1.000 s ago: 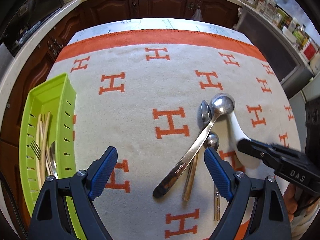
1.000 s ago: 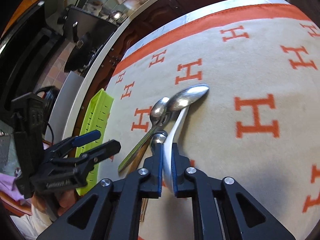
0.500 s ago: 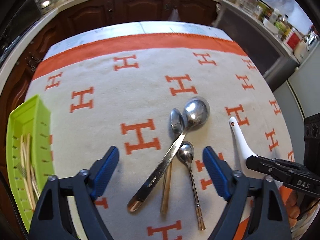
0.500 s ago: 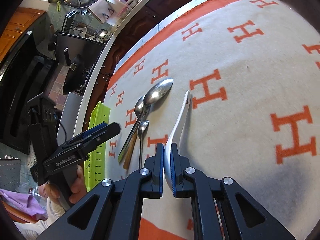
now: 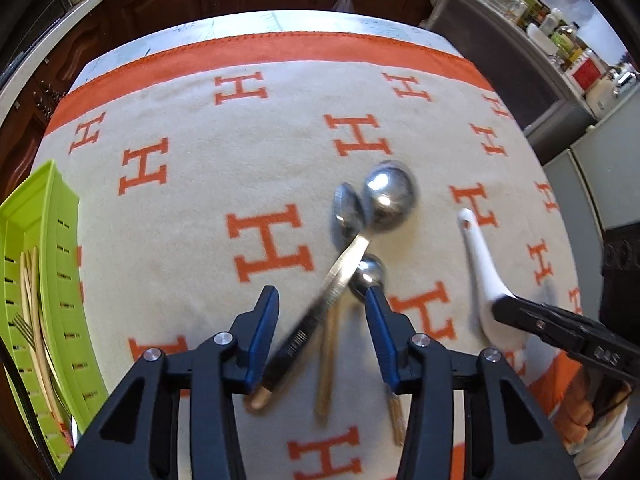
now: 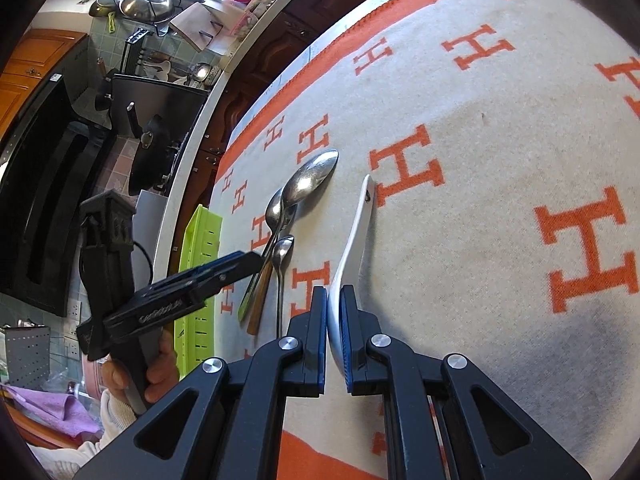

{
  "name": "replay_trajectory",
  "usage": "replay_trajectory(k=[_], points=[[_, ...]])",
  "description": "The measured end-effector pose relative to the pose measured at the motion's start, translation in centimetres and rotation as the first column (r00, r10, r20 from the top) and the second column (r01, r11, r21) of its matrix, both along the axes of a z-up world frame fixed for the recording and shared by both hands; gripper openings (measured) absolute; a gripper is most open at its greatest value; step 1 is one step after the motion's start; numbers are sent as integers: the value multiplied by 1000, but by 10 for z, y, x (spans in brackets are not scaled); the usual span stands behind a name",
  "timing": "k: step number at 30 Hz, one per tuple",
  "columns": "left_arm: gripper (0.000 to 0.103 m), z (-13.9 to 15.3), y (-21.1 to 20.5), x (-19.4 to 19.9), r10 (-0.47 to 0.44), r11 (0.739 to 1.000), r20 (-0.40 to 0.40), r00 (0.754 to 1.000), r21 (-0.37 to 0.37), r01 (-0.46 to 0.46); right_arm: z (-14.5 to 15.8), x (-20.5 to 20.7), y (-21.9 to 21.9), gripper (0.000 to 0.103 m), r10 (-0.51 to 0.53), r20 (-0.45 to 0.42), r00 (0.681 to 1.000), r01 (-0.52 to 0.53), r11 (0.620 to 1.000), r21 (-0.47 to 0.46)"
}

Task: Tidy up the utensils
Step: 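Grasp the white ceramic spoon by its handle with the right tool, then grasp the small silver spoon with the left tool while the right tool holds the white spoon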

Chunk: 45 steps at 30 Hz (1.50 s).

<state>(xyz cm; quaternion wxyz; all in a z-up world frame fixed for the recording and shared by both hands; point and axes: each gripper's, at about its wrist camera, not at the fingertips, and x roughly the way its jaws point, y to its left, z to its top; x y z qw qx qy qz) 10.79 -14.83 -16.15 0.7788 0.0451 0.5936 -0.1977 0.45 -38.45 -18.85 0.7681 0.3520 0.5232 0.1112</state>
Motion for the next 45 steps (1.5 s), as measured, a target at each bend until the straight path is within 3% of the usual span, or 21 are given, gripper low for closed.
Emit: replay_trajectory(k=[5,9,14,29,31,38,45], points=[[43,6,-16,-24,-47,999,-13,999,-2,47,-1,-1,-1,6,-3,0,1000,3,1000,7],[34,-1,-26,-32,-54,998,-43,998,21,55,1,-3,0,6,-4,2,1000,4,1000,-3],[26,-14,-26,-21,11,1000,-89,996,7,-11,4,-8,2,6,-3,8,1000,3,1000,-14],[25,-23,-15,12,152,974,-112,982,-152,-168,1,-14,-10,6,-30,14,999,30,1000,9],[16,-24,-16,13,171,973,-104,980,-141,-184,0,-14,-10,6,-31,15,999,31,999,12],[14,-19,-37,6,151,987,-15,988,-62,-151,-1,-14,-11,6,-31,16,999,31,999,9],[11,-14,-60,-3,70,997,43,997,-21,-69,-1,-14,-11,6,-33,16,999,33,999,5]])
